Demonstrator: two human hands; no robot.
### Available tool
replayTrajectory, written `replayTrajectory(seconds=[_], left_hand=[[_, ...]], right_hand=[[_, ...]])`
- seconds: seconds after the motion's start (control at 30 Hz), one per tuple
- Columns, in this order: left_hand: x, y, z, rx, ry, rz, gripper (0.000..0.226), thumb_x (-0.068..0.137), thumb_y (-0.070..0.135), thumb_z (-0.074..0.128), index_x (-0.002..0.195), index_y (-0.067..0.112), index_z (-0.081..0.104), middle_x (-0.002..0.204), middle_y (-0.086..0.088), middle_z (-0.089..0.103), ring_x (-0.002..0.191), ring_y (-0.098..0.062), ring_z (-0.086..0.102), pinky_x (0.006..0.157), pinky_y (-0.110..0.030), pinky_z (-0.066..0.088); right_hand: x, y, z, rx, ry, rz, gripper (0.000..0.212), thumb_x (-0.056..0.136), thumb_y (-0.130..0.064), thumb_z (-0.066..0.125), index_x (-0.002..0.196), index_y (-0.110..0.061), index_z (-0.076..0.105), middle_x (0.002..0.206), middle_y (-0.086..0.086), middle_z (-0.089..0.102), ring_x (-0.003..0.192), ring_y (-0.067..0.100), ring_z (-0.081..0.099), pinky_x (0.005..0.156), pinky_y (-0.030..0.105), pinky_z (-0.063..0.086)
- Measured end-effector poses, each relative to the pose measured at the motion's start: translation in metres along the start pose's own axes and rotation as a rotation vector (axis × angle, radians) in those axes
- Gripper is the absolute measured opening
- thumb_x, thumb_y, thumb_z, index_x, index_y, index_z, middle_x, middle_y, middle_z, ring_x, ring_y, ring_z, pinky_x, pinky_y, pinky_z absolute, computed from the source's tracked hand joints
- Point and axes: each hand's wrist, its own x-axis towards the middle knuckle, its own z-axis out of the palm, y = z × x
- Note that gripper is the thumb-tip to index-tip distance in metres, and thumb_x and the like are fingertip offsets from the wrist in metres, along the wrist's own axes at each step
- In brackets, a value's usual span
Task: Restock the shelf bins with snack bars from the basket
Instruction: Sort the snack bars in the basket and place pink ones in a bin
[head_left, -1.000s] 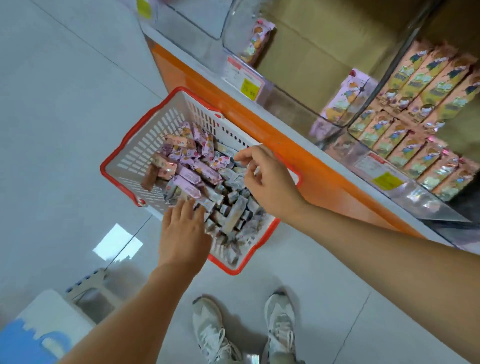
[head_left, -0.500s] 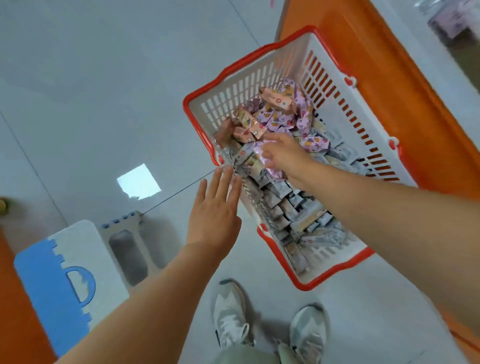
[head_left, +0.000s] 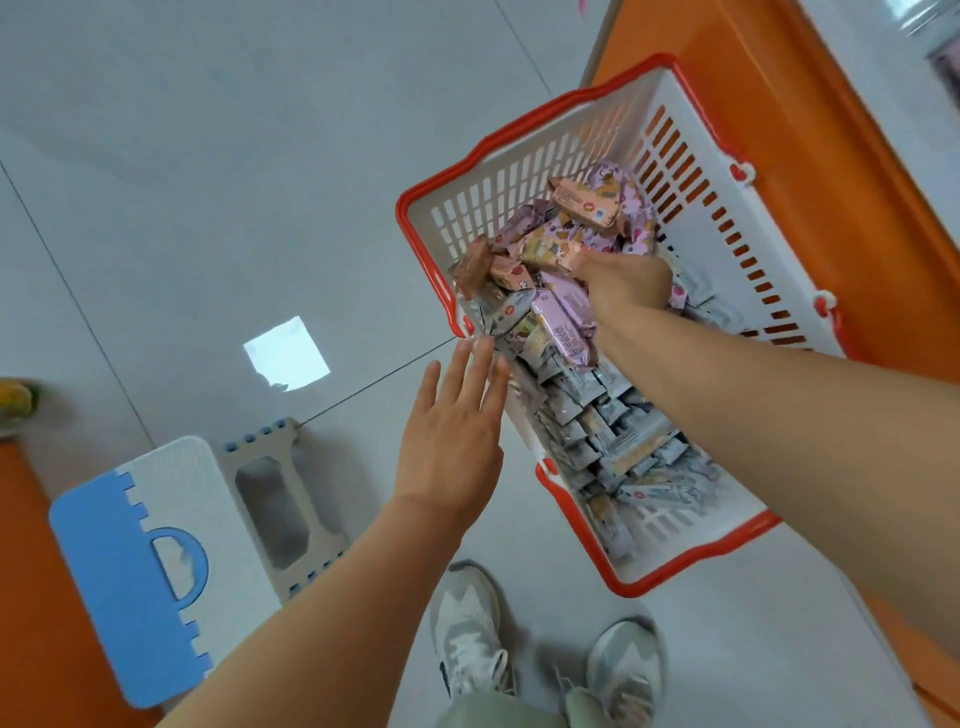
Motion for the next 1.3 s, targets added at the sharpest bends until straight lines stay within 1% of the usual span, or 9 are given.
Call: replayTrajectory(seconds=[0.17,0.43,0.53,0.6,0.73,0.87,1.03,1.2,1.3], left_hand=[[0.006,0.015,-0.032,-0.113,-0.104,-0.068,0.071,0.095,0.019,0.042,0.155,0.022,0.004,0.163,-0.005,-0.004,0.15,-0.026,-0.004,0.121,-0.042,0.005],[0.008,0.08,-0.092,-0.437,0.014,0.04,0.089,0.088,0.027,0.063,0.155,0.019,0.004,0.16,-0.004,0.012,0.142,-0.027,0.024,0.112,-0.042,0.032],[0.007,0.11,-0.109,-0.479,0.026,0.085,0.067,0.089,0.025,0.064,0.147,0.016,0.032,0.133,-0.006,0.044,0.117,-0.024,0.048,0.092,-0.033,0.041],[0.001,0.13,-0.119,-0.436,0.106,0.124,0.04,0.088,0.026,0.063,0.125,0.015,0.051,0.107,-0.002,0.049,0.093,-0.022,0.052,0.075,-0.032,0.043],[-0.018,0.174,-0.134,-0.349,0.257,0.235,0.023,0.086,0.029,0.063,0.09,0.016,0.044,0.084,0.001,0.045,0.072,-0.021,0.043,0.058,-0.033,0.031],[-0.032,0.223,-0.146,-0.353,0.37,0.314,0.026,0.084,0.038,0.055,0.085,0.017,0.04,0.079,0.001,0.043,0.066,-0.024,0.048,0.054,-0.031,0.032],[-0.032,0.276,-0.157,-0.339,0.415,0.497,0.047,0.084,0.045,0.048,0.108,0.005,0.053,0.099,-0.009,0.052,0.091,-0.032,0.053,0.072,-0.039,0.042],[-0.031,0.323,-0.158,-0.058,0.365,0.729,0.068,0.078,0.029,0.054,0.141,0.005,0.042,0.144,-0.016,0.041,0.133,-0.034,0.039,0.108,-0.045,0.034],[-0.03,0.343,-0.148,0.125,0.276,0.769,0.077,0.084,0.026,0.054,0.153,0.011,0.024,0.16,-0.014,0.019,0.148,-0.031,0.013,0.12,-0.047,0.016]], right_hand=[[-0.011,-0.007,-0.047,-0.14,-0.09,-0.184,0.009,0.087,-0.007,0.068,0.096,-0.008,0.073,0.099,0.001,0.069,0.101,0.019,0.063,0.097,0.035,0.051],[-0.048,-0.035,-0.164,-0.17,-0.324,-0.283,0.013,0.084,-0.004,0.068,0.077,-0.013,0.061,0.078,-0.004,0.059,0.063,-0.005,0.055,0.063,0.014,0.042],[-0.065,-0.043,-0.206,-0.115,-0.331,-0.292,0.016,0.083,-0.004,0.07,0.076,-0.013,0.058,0.076,-0.002,0.058,0.059,-0.005,0.053,0.06,0.012,0.043],[-0.076,-0.044,-0.231,-0.032,-0.297,-0.306,0.016,0.085,-0.006,0.07,0.08,-0.014,0.058,0.08,-0.002,0.059,0.069,0.003,0.057,0.066,0.017,0.047],[-0.101,-0.044,-0.269,0.19,-0.126,-0.324,0.032,0.087,-0.017,0.072,0.106,-0.025,0.048,0.1,0.001,0.056,0.086,0.02,0.06,0.08,0.037,0.054],[-0.119,-0.037,-0.298,0.228,-0.099,-0.333,0.041,0.084,-0.015,0.075,0.112,-0.016,0.045,0.095,0.001,0.058,0.08,0.012,0.058,0.078,0.025,0.05],[-0.123,-0.036,-0.358,0.248,0.115,-0.422,0.04,0.088,-0.015,0.068,0.124,-0.013,0.048,0.104,0.013,0.066,0.094,0.025,0.064,0.084,0.042,0.053],[-0.114,-0.032,-0.439,0.306,0.506,-0.454,0.03,0.097,-0.012,0.055,0.124,-0.011,0.042,0.099,-0.007,0.062,0.085,-0.005,0.059,0.079,0.015,0.044],[-0.09,-0.023,-0.473,0.291,0.775,-0.411,0.044,0.097,-0.025,0.05,0.133,-0.001,0.043,0.114,0.0,0.055,0.103,0.006,0.055,0.095,0.023,0.041]])
